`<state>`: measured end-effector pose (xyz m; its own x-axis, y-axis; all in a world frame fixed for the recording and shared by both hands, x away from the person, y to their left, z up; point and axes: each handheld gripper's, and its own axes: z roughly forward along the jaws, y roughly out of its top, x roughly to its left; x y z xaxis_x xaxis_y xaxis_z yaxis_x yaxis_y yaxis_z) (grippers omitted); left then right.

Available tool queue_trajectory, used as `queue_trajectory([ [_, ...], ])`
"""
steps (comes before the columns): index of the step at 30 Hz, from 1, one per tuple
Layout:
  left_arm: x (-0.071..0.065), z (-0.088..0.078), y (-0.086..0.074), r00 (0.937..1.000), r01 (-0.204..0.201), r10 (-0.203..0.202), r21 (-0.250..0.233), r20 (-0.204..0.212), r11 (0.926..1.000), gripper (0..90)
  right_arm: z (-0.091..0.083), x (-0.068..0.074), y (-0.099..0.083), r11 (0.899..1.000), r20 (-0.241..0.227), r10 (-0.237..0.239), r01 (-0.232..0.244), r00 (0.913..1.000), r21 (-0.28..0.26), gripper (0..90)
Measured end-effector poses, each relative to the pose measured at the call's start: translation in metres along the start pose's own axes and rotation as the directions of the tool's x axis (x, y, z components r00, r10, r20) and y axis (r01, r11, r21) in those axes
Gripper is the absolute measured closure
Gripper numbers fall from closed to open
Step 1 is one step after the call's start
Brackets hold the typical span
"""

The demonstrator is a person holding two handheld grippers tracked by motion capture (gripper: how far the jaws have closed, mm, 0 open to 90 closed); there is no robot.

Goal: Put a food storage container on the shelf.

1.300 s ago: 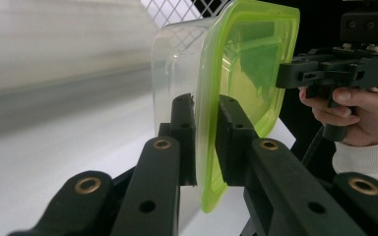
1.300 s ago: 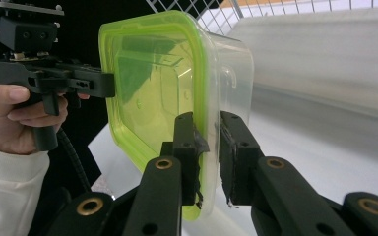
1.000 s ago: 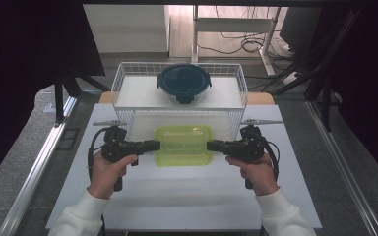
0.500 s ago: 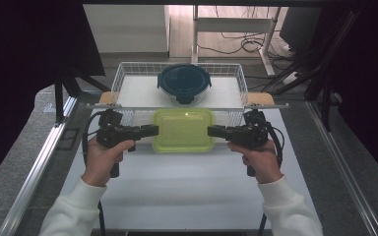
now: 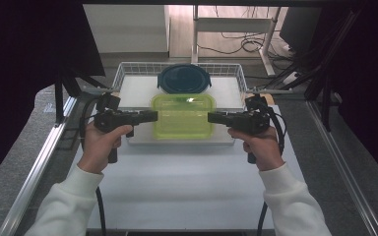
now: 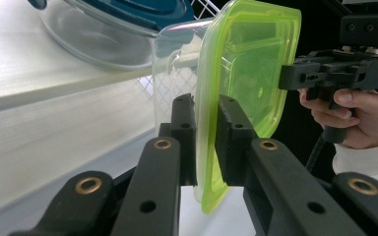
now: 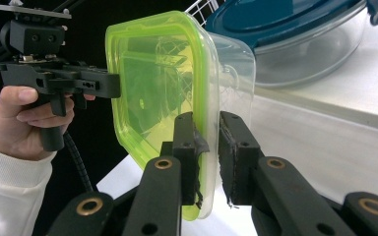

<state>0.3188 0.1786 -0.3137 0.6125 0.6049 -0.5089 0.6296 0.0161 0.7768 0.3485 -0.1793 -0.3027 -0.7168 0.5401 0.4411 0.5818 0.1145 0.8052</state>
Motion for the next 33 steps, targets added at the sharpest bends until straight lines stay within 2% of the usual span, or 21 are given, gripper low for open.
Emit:
queue_trajectory([
  [20,0.001,-0.006,0.045,0.9995,-0.033,0.033,-0.010,0.003,0.9994,80.6,-0.002,0.004,0.041,0.999,0.003,-0.029,0.029,0.9996,-0.030,77.9],
  [26,0.007,-0.004,0.060,0.9998,-0.017,0.017,-0.018,0.008,0.9997,80.6,0.001,0.001,0.058,0.999,0.009,-0.028,0.028,0.9996,-0.028,78.0],
  [33,0.018,0.000,0.086,0.9999,-0.002,0.002,-0.016,0.013,0.9999,80.7,0.007,-0.008,0.081,0.999,0.009,-0.007,0.008,0.9999,-0.031,78.0],
])
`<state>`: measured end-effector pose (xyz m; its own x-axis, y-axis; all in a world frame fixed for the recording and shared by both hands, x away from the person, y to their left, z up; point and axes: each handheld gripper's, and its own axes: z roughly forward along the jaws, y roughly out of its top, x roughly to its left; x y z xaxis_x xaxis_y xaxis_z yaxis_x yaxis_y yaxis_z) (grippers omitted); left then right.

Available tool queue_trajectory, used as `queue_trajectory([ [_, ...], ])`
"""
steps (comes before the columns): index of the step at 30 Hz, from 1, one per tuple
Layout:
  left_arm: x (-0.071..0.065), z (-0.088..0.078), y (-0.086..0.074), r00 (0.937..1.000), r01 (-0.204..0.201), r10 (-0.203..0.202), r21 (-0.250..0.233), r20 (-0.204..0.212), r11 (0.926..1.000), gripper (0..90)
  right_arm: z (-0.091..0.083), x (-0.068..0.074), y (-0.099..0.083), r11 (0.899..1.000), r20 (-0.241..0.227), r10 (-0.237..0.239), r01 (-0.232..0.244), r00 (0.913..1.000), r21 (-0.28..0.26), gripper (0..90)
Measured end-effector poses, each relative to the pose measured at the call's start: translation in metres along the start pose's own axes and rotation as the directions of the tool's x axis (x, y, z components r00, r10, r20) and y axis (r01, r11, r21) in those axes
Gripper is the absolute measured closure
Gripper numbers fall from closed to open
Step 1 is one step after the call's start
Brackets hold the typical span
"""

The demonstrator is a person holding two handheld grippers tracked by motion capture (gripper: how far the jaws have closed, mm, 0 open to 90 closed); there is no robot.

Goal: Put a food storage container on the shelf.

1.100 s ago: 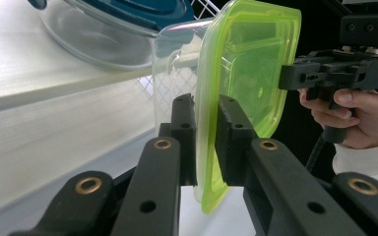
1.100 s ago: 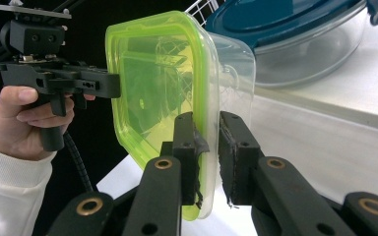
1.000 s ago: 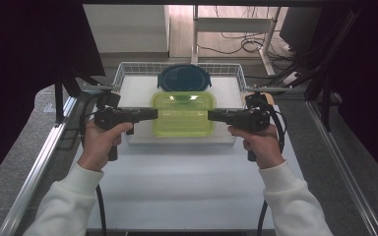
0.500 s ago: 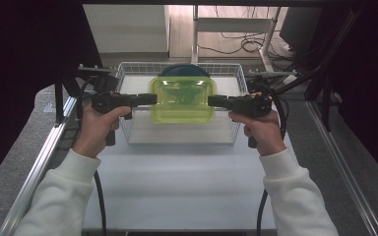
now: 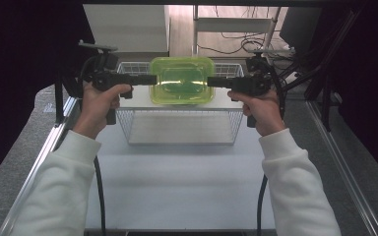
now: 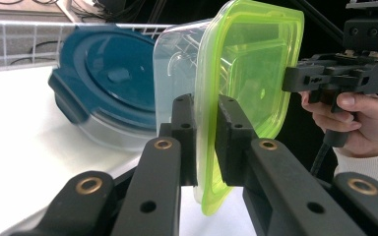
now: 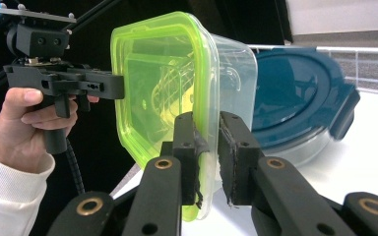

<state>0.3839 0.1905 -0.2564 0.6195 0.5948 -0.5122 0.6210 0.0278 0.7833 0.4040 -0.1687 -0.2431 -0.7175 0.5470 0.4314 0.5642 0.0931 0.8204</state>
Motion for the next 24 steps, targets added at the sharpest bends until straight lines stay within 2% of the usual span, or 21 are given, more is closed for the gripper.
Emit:
queue_trajectory([
  [5,0.008,0.004,0.013,0.9999,0.010,-0.010,0.006,0.005,0.9999,80.7,0.005,-0.005,0.014,1.000,0.006,0.007,-0.007,1.0000,0.004,78.1],
  [12,0.017,0.016,0.023,0.9992,0.040,-0.040,0.020,-0.002,0.9990,80.7,0.011,-0.020,0.024,0.999,0.015,0.039,-0.039,0.9991,0.017,78.6],
  [18,0.030,0.027,0.025,0.9961,0.088,-0.088,0.036,-0.012,0.9955,80.7,0.022,-0.038,0.025,0.994,0.022,0.098,-0.098,0.9950,0.039,79.0],
  [21,0.035,0.029,0.026,0.9920,0.126,-0.126,0.021,0.006,0.9918,80.5,0.026,-0.045,0.027,0.991,0.019,0.129,-0.130,0.9915,0.036,79.3],
  [24,0.040,0.031,0.029,0.9896,0.143,-0.144,0.015,0.009,0.9895,80.4,0.029,-0.050,0.029,0.987,0.017,0.158,-0.159,0.9872,0.035,79.1],
])
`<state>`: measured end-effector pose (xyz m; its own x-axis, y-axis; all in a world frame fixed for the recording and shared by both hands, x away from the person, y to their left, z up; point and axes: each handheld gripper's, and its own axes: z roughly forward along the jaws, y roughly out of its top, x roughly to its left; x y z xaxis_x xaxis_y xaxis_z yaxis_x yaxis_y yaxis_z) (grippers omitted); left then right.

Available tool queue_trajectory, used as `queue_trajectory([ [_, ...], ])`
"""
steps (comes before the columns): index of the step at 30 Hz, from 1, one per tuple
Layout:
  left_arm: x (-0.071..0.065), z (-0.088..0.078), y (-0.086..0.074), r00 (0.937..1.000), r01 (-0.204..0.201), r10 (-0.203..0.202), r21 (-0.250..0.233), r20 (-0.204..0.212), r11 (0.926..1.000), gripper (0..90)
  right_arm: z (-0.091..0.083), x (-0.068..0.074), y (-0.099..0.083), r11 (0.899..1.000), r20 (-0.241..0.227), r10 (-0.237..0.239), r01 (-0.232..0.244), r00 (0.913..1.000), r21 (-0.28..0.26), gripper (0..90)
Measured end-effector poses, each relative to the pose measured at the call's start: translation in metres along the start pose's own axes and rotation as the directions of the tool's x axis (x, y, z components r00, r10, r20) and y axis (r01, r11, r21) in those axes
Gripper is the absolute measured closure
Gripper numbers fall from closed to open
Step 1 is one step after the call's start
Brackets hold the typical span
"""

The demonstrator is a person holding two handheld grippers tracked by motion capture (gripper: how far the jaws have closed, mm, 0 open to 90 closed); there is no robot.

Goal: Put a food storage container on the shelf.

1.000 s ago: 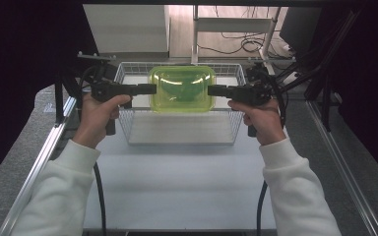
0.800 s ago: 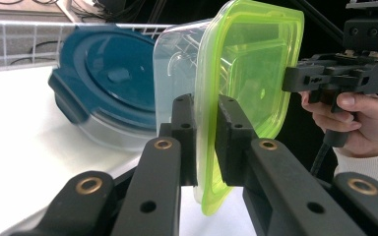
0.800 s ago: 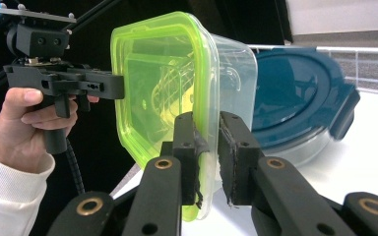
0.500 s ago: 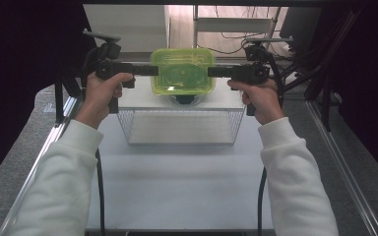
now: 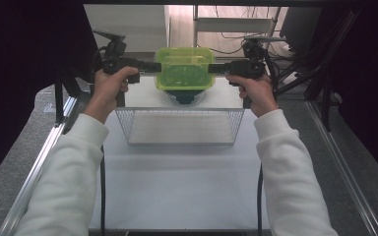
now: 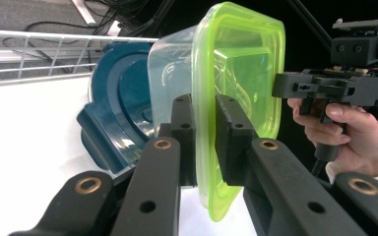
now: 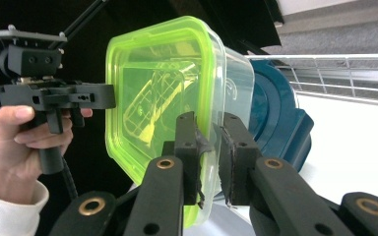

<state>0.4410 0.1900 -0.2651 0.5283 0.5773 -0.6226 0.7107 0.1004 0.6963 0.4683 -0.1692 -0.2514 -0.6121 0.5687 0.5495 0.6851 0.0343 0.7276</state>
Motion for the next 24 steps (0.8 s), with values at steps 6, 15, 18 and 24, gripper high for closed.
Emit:
queue_trajectory([
  [6,0.012,0.006,0.005,0.9973,0.072,-0.071,-0.025,0.020,0.9971,78.8,0.009,-0.009,0.009,0.998,0.004,0.058,-0.058,0.9983,0.000,77.0],
  [15,0.027,0.014,0.006,0.9866,0.160,-0.159,-0.044,0.037,0.9861,74.5,0.022,-0.019,0.012,0.989,0.020,0.148,-0.148,0.9887,-0.001,71.3],
  [18,0.031,0.016,0.006,0.9859,0.165,-0.163,-0.046,0.037,0.9852,72.6,0.025,-0.020,0.012,0.987,0.030,0.161,-0.160,0.9866,-0.007,70.3],
  [24,0.034,0.020,0.004,0.9875,0.155,-0.153,-0.053,0.037,0.9865,67.6,0.027,-0.017,0.011,0.989,0.059,0.147,-0.146,0.9874,-0.022,68.0],
])
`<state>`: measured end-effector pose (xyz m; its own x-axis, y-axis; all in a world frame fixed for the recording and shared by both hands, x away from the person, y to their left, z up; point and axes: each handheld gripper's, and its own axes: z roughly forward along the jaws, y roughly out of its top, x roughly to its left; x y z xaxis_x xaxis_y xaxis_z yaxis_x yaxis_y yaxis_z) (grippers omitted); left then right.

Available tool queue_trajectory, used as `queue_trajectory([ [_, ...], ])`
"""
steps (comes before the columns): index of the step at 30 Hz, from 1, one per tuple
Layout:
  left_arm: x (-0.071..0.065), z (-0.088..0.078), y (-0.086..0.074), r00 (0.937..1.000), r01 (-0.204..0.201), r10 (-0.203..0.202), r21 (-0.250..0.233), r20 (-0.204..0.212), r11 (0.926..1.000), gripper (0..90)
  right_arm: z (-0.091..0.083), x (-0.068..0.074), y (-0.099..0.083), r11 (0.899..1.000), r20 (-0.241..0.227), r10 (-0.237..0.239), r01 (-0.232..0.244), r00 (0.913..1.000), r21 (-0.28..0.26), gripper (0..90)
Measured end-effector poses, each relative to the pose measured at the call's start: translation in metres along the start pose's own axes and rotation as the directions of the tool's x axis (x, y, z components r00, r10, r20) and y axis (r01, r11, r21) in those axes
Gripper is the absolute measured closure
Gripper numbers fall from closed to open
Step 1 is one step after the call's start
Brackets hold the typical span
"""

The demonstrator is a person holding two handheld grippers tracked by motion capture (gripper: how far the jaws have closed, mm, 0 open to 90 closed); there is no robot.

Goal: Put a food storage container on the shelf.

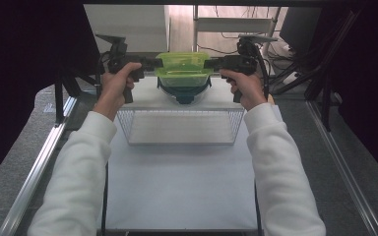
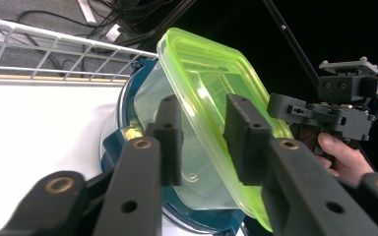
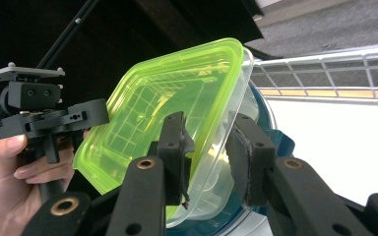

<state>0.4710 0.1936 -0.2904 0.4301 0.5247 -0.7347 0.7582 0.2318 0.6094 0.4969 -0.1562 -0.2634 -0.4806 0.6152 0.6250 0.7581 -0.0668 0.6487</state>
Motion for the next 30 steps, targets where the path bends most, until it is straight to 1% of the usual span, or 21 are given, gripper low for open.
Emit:
queue_trajectory([
  [3,0.001,0.001,0.000,1.0000,0.001,-0.001,0.002,0.007,1.0000,65.1,0.000,0.001,-0.001,1.000,0.006,-0.013,0.013,0.9999,-0.005,64.9],
  [4,0.001,0.001,-0.001,1.0000,-0.006,0.006,0.000,-0.001,1.0000,62.6,0.000,0.001,-0.001,1.000,0.003,-0.017,0.017,0.9998,-0.008,60.7],
  [5,0.000,0.002,-0.001,0.9996,-0.019,0.019,-0.005,-0.019,0.9998,58.9,0.000,0.002,-0.001,1.000,0.004,-0.019,0.019,0.9998,-0.010,57.0],
  [6,0.000,0.003,-0.001,0.9994,-0.022,0.022,-0.008,-0.026,0.9997,50.2,0.001,0.002,-0.001,0.999,0.009,-0.038,0.038,0.9993,-0.008,47.8],
  [7,0.000,0.004,-0.001,0.9990,-0.031,0.030,-0.008,-0.032,0.9995,43.0,0.002,0.003,-0.001,0.999,0.017,-0.053,0.053,0.9984,-0.011,41.7],
  [8,0.000,0.005,-0.001,0.9989,-0.037,0.037,-0.008,-0.030,0.9993,35.5,0.002,0.004,-0.001,0.997,0.028,-0.078,0.078,0.9966,-0.016,36.6],
  [10,-0.001,0.006,-0.002,0.9981,-0.057,0.057,-0.012,-0.024,0.9983,23.7,0.001,0.006,-0.002,0.994,0.044,-0.105,0.107,0.9935,-0.034,27.8],
  [12,-0.004,0.004,-0.002,0.9957,-0.086,0.085,-0.021,-0.035,0.9961,17.3,-0.003,0.007,-0.003,0.990,0.039,-0.118,0.120,0.9923,-0.070,24.0],
  [13,-0.005,0.002,-0.002,0.9948,-0.097,0.096,-0.028,-0.035,0.9949,15.1,-0.006,0.008,-0.003,0.988,0.031,-0.127,0.130,0.9914,-0.089,22.6],
  [15,-0.006,-0.003,-0.002,0.9921,-0.117,0.115,-0.041,-0.050,0.9923,11.1,-0.012,0.011,-0.003,0.981,0.011,-0.145,0.146,0.9893,-0.124,19.7],
  [16,-0.006,-0.005,-0.003,0.9916,-0.119,0.116,-0.043,-0.056,0.9920,9.2,-0.016,0.013,-0.003,0.977,0.012,-0.163,0.163,0.9865,-0.139,19.3],
  [18,-0.007,-0.011,-0.004,0.9882,-0.139,0.135,-0.048,-0.071,0.9891,7.4,-0.022,0.016,-0.004,0.970,0.021,-0.188,0.189,0.9819,-0.153,19.2],
  [19,-0.008,-0.016,-0.005,0.9852,-0.151,0.146,-0.054,-0.089,0.9870,7.4,-0.024,0.018,-0.005,0.967,0.026,-0.199,0.201,0.9796,-0.154,18.9],
  [21,-0.011,-0.025,-0.009,0.9801,-0.176,0.168,-0.067,-0.106,0.9821,7.7,-0.032,0.022,-0.010,0.958,0.041,-0.237,0.240,0.9707,-0.159,18.8],
  [23,-0.017,-0.035,-0.014,0.9706,-0.213,0.204,-0.066,-0.128,0.9747,8.3,-0.039,0.025,-0.015,0.950,0.051,-0.268,0.273,0.9620,-0.153,18.9],
  [24,-0.020,-0.039,-0.017,0.9670,-0.228,0.218,-0.061,-0.131,0.9718,8.9,-0.042,0.026,-0.019,0.945,0.053,-0.286,0.291,0.9567,-0.149,18.8],
  [26,-0.025,-0.046,-0.024,0.9602,-0.253,0.245,-0.047,-0.134,0.9662,9.1,-0.049,0.026,-0.027,0.939,0.057,-0.311,0.316,0.9486,-0.135,19.2],
  [27,-0.031,-0.053,-0.034,0.9477,-0.292,0.285,-0.030,-0.144,0.9560,9.3,-0.051,0.026,-0.030,0.936,0.059,-0.323,0.328,0.9447,-0.130,19.3],
  [28,-0.033,-0.055,-0.038,0.9441,-0.303,0.296,-0.029,-0.145,0.9525,9.3,-0.057,0.024,-0.039,0.928,0.068,-0.349,0.355,0.9346,-0.112,19.4],
  [29,-0.035,-0.059,-0.045,0.9387,-0.319,0.312,-0.026,-0.148,0.9475,9.8,-0.059,0.023,-0.043,0.926,0.067,-0.355,0.361,0.9323,-0.111,19.7],
  [30,-0.036,-0.061,-0.050,0.9360,-0.327,0.320,-0.024,-0.147,0.9449,10.2,-0.063,0.021,-0.048,0.925,0.062,-0.360,0.365,0.9309,-0.107,19.7],
])
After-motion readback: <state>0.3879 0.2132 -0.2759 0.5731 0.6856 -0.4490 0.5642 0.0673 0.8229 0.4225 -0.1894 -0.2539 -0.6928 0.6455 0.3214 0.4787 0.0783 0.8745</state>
